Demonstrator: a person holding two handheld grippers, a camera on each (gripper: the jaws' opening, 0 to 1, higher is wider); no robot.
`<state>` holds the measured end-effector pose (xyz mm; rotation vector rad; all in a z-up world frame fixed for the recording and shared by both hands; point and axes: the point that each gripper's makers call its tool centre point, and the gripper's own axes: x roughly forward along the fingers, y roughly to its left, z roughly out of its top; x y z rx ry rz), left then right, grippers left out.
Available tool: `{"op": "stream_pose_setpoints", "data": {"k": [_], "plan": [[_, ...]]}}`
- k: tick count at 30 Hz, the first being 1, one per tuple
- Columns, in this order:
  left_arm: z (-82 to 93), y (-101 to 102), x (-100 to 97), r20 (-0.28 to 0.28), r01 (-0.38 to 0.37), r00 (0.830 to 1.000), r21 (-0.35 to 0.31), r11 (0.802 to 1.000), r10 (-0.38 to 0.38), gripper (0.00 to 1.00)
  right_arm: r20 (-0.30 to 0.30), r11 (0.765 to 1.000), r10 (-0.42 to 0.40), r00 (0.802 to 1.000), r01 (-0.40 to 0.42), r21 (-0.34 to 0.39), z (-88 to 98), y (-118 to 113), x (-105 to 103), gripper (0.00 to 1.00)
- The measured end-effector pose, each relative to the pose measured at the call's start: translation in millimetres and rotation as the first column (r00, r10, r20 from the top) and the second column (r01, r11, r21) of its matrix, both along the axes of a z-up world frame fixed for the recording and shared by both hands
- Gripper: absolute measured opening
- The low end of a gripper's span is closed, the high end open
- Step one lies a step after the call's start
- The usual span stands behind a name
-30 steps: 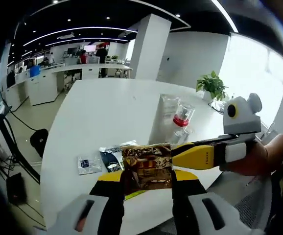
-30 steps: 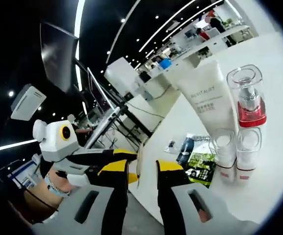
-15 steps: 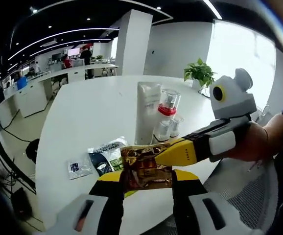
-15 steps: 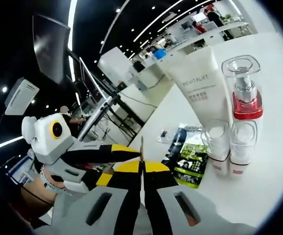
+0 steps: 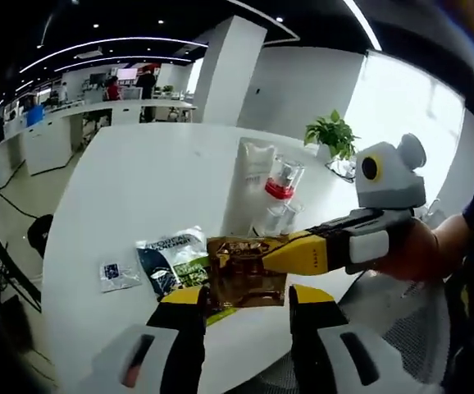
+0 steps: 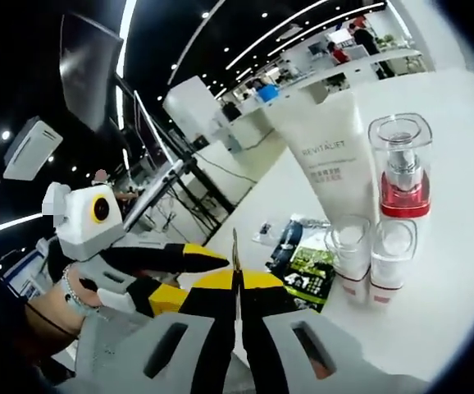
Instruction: Arrange the skincare products in the storage area until every visible bottle or jar stands upright without overlapping.
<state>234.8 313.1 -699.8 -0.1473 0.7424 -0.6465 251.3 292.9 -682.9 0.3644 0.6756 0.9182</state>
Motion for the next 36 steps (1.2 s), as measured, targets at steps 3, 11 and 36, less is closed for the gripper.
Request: {"op": "stream_pose_setpoints", "data": {"k": [3,11,36], "plan": [[2.4,2,1.0,0.000,-0.017,1.000,-0.018,1.000,0.017,0.41,-0.014,1.000,-0.004,1.000,0.004,0.004,-0.5,-1,0,0.00],[4.2,4,1.8,-0.039,-0.046,0.998,-0.074,0.996,0.043,0.41,-0.072,0.999,0.030,0.997,-0.027,0.043,2.1,3,-8,0.00],[10.6,6,-1.8,-0.139,-0.105,0.987,-0.210,0.972,0.077,0.27,-0.122,0.996,0.042,0.992,-0.032,0.088,4.4,4,-11,0.00]]}}
